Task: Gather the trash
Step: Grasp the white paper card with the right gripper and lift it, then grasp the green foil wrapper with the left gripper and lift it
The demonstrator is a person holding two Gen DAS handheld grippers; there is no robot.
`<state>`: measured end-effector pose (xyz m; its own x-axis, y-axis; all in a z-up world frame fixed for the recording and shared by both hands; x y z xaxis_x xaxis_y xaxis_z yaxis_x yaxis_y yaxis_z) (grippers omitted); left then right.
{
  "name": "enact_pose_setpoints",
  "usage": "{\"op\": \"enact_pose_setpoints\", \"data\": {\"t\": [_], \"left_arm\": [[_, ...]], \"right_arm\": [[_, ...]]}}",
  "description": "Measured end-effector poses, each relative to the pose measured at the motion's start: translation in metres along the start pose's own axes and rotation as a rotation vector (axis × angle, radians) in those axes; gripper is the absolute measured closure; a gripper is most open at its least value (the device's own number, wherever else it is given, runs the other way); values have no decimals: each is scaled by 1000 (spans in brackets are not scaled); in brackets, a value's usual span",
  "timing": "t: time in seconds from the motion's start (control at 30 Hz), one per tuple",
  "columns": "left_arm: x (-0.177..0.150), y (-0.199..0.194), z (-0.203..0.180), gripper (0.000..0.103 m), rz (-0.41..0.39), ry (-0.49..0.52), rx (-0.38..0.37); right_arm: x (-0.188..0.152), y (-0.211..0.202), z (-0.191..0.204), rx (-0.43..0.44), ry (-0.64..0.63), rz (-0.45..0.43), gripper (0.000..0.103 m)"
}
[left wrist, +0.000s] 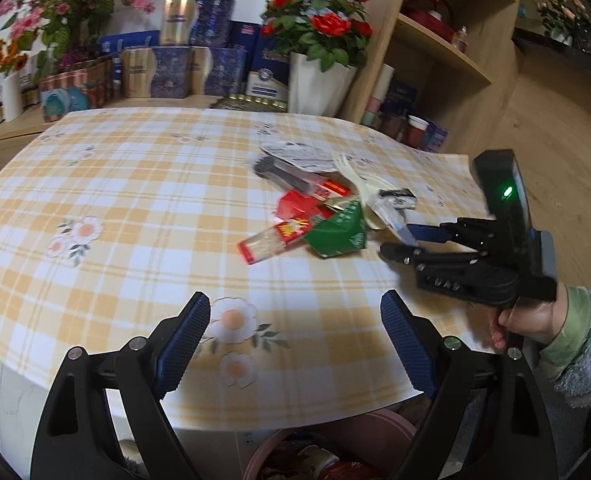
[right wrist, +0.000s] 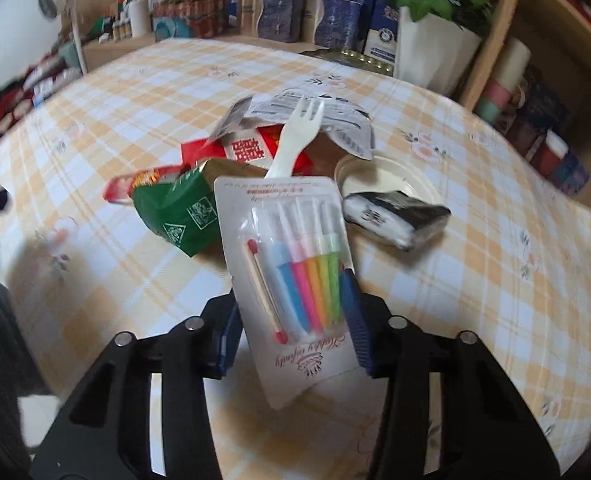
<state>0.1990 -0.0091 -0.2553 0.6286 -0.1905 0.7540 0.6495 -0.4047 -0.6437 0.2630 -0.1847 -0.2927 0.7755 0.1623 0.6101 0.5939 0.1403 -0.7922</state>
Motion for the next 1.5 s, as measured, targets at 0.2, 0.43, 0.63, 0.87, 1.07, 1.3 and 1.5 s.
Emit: {"op": "enact_pose_setpoints", "data": {"t": [0.2, 0.43, 0.63, 0.87, 1.07, 1.3, 1.5], "left_arm": [[16, 22, -21, 25, 26, 35, -79], [46, 64, -40, 33, 48, 128, -93], [61, 96, -48, 57, 83, 215, -43], [64, 119, -50, 63, 122, 209, -30], [70, 113, -53, 81, 81, 238, -19], [85, 79, -52, 83, 10, 245, -27], [87, 51, -51, 83, -19, 215, -35]], "right_arm": [[1, -28, -23, 69, 151, -63, 89], [-2, -55, -41, 117, 285, -121, 89], [-13, -61, -50, 127, 335, -119, 89], [-22, -64, -59, 131, 369, -118, 89], [-28, -68, -63, 131, 385, -118, 89], [-32, -74, -65, 125, 398, -126, 89], [-33, -80, -61, 114, 395, -129, 89]]}}
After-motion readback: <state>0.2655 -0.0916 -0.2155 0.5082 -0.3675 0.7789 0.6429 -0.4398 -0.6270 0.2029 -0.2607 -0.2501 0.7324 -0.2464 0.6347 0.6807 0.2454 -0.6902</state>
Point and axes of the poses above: each gripper's, at about its wrist camera, not at the fingertips, and y roughly the way its jaws point, z to its left, x to its top, the point moved 7 cm from there along y, roughly the way its jaws point, and after that the axes turned 7 degrees about y, right-handed, at the moved point
